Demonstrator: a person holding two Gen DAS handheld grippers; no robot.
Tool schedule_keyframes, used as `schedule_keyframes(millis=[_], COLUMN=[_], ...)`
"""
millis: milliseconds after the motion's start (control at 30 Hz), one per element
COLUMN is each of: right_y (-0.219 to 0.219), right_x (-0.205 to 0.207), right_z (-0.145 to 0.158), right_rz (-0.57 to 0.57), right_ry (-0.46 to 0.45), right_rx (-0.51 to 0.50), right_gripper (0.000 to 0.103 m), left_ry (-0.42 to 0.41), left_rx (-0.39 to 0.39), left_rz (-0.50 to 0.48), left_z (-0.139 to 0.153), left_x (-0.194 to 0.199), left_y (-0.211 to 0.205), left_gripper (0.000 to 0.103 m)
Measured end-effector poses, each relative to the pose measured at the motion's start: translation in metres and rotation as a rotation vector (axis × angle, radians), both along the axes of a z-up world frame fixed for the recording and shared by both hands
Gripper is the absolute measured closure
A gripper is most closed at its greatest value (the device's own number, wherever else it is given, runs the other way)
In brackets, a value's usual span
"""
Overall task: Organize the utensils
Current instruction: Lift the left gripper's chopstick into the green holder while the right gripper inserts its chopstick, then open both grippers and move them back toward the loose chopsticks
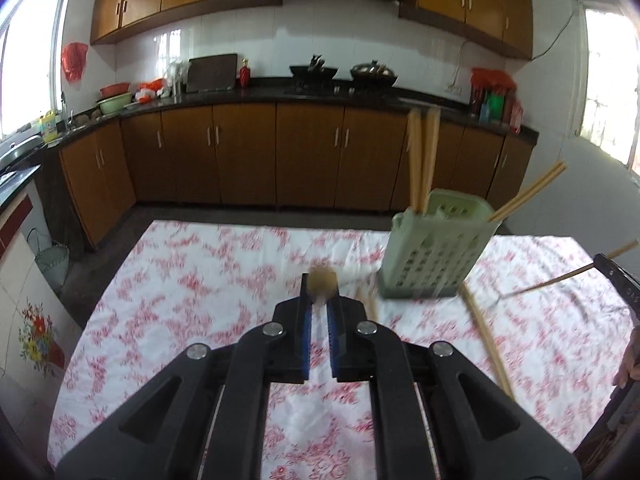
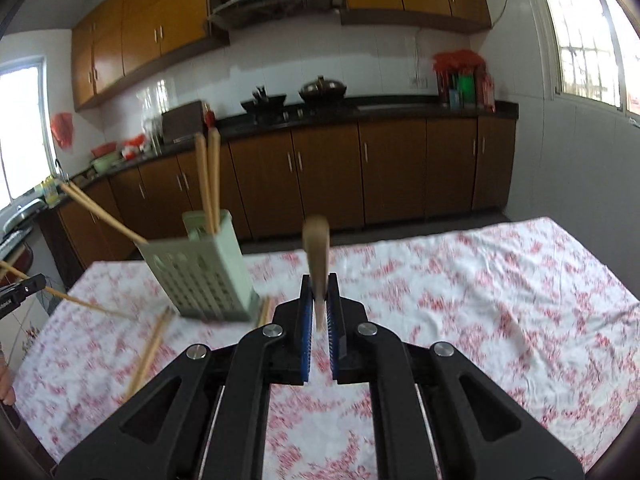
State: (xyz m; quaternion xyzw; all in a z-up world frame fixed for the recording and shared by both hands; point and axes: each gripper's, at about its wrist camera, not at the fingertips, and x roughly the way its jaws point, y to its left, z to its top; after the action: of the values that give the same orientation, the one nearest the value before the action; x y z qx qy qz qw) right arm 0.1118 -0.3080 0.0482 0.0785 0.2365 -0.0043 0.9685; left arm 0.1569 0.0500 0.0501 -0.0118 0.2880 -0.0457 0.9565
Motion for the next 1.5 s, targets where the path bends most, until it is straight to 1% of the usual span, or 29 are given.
schedule_keyframes(millis=[67,267,300,367,467,500,600,700,767,833,933,1000,1133,1200,1267,1300,1367,1433,1500], right_y=[0.001,0.014,0.018,0.021,0.032,0.036,0.044,0.049,0.048,0.047,0.045,0.047,0.053,0.056,0.057,0.057,0.057,0.056,0.055], right_x=[-0.001,-0.005,-0.006,-0.007,-0.004,-0.001,0.01,0.026,0.032,0.042,0.057,0.06,0.066,0.066,0.064,0.063,0.059,0.05,0.043], right_z=[0.011,0.062,0.073,0.084,0.103,0.104,0.108,0.104,0.1,0.094,0.086,0.08,0.067,0.06,0.057,0.056,0.058,0.062,0.067], right_rz=[0.011,0.074,0.086,0.097,0.104,0.104,0.093,0.075,0.063,0.048,0.044,0.044,0.061,0.075,0.085,0.092,0.097,0.098,0.098], right_ry=[-0.028,-0.169,-0.209,-0.26,-0.349,-0.368,-0.418,-0.443,-0.445,-0.442,-0.426,-0.415,-0.371,-0.345,-0.332,-0.323,-0.319,-0.325,-0.331], right_rx=[0.015,0.069,0.083,0.1,0.118,0.119,0.103,0.086,0.083,0.089,0.105,0.106,0.101,0.099,0.102,0.105,0.107,0.101,0.096], right_gripper=[0.095,0.095,0.095,0.095,0.095,0.095,0.095,0.095,0.095,0.095,0.095,0.095,0.095,0.095,0.094,0.093,0.082,0.076,0.075], left_ry=[-0.023,-0.113,-0.126,-0.165,-0.245,-0.285,-0.362,-0.415,-0.45,-0.473,-0.486,-0.471,-0.407,-0.373,-0.358,-0.357,-0.358,-0.361,-0.365], left_rx=[-0.009,-0.023,-0.03,-0.057,-0.078,-0.099,-0.116,-0.131,-0.134,-0.157,-0.173,-0.184,-0.211,-0.219,-0.218,-0.217,-0.215,-0.212,-0.209], left_rz=[-0.028,-0.106,-0.114,-0.125,-0.112,-0.108,-0.078,-0.051,-0.032,-0.021,0.004,0.014,0.021,0.017,0.016,0.014,0.007,0.002,-0.003], left_z=[0.013,0.056,0.062,0.077,0.098,0.107,0.125,0.134,0.136,0.135,0.129,0.121,0.093,0.08,0.072,0.07,0.069,0.07,0.072], left_x=[-0.004,-0.017,-0.018,-0.017,-0.012,-0.008,0.007,0.023,0.035,0.048,0.066,0.077,0.097,0.101,0.099,0.097,0.091,0.084,0.074], left_y=[-0.005,-0.026,-0.029,-0.035,-0.045,-0.05,-0.063,-0.074,-0.082,-0.086,-0.092,-0.094,-0.091,-0.089,-0.086,-0.084,-0.082,-0.078,-0.074], left_gripper=[0.095,0.095,0.095,0.095,0.095,0.095,0.095,0.095,0.095,0.095,0.095,0.095,0.095,0.095,0.095,0.094,0.089,0.085,0.084])
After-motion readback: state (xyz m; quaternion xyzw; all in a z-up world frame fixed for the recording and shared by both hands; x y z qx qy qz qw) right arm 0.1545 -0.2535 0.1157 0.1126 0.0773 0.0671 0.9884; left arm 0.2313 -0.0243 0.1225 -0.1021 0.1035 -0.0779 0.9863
